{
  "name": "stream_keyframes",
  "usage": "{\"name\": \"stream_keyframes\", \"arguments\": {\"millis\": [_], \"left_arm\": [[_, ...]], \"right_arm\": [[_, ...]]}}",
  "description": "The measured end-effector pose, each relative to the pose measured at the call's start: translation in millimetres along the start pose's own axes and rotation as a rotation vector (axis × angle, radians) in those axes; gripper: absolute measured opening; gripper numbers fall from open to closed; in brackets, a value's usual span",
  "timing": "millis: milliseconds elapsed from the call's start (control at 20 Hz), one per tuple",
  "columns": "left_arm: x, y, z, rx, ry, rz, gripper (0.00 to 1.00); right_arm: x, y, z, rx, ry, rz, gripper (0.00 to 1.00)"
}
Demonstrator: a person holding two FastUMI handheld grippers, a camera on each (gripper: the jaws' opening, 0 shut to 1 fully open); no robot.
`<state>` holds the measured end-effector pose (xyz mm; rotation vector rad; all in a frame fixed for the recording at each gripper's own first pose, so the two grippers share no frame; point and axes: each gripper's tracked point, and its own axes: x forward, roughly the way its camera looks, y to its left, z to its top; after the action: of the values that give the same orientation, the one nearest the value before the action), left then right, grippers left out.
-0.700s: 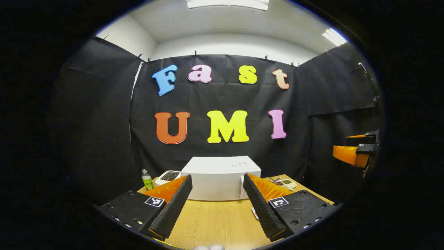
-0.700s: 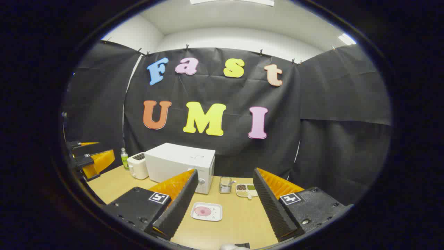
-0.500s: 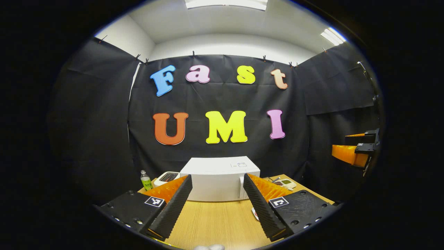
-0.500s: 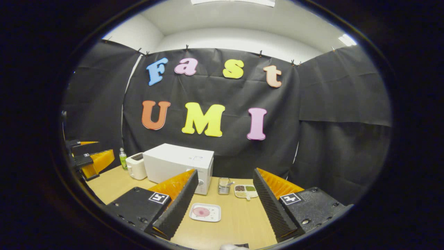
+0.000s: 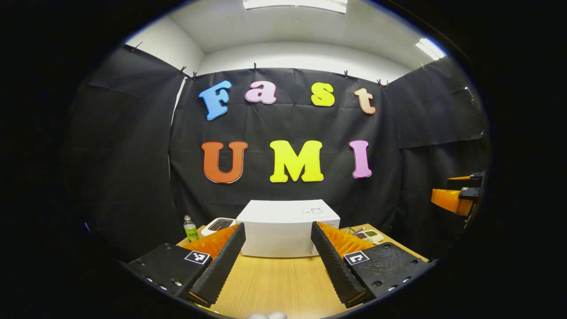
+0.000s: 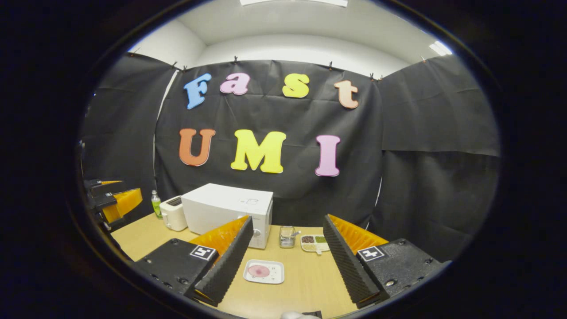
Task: Open the microwave oven with the left hand, put the food in, and close the microwave oven.
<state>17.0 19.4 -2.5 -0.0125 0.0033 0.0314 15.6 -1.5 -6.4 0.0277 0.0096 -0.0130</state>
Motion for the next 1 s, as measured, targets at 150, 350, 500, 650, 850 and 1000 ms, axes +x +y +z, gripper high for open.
{"name": "stream_keyframes", "arguments": {"millis": [150, 350, 500, 650, 850, 1000], "left_arm": [[14.5, -5.2, -6.2, -0.014, 0.003, -0.008, 0.94], [56.6, -25.9, -36.3, -0.011, 0.02, -0.042, 0.93], [101.1, -49.4, -68.3, -0.036, 0.046, -0.078, 0.93], [150.0, -76.4, -112.4, -0.075, 0.096, -0.102, 0.93], [211.9, -108.3, -161.6, -0.038, 0.137, -0.122, 0.94], [252.3, -121.5, -191.2, 0.017, 0.16, -0.113, 0.94]], "right_arm": [[2.7, -4.0, 0.5, 0.009, 0.007, -0.008, 1.0], [4.2, -14.2, 6.8, 0.006, 0.011, -0.034, 1.0], [2.1, -23.2, 12.2, 0.004, 0.018, -0.066, 1.0], [-5.0, -32.7, 15.4, -0.013, 0.033, -0.106, 1.0], [-8.0, -47.2, 6.4, -0.042, 0.079, -0.155, 1.0], [-11.4, -55.0, -7.5, -0.042, 0.13, -0.179, 1.0]]}}
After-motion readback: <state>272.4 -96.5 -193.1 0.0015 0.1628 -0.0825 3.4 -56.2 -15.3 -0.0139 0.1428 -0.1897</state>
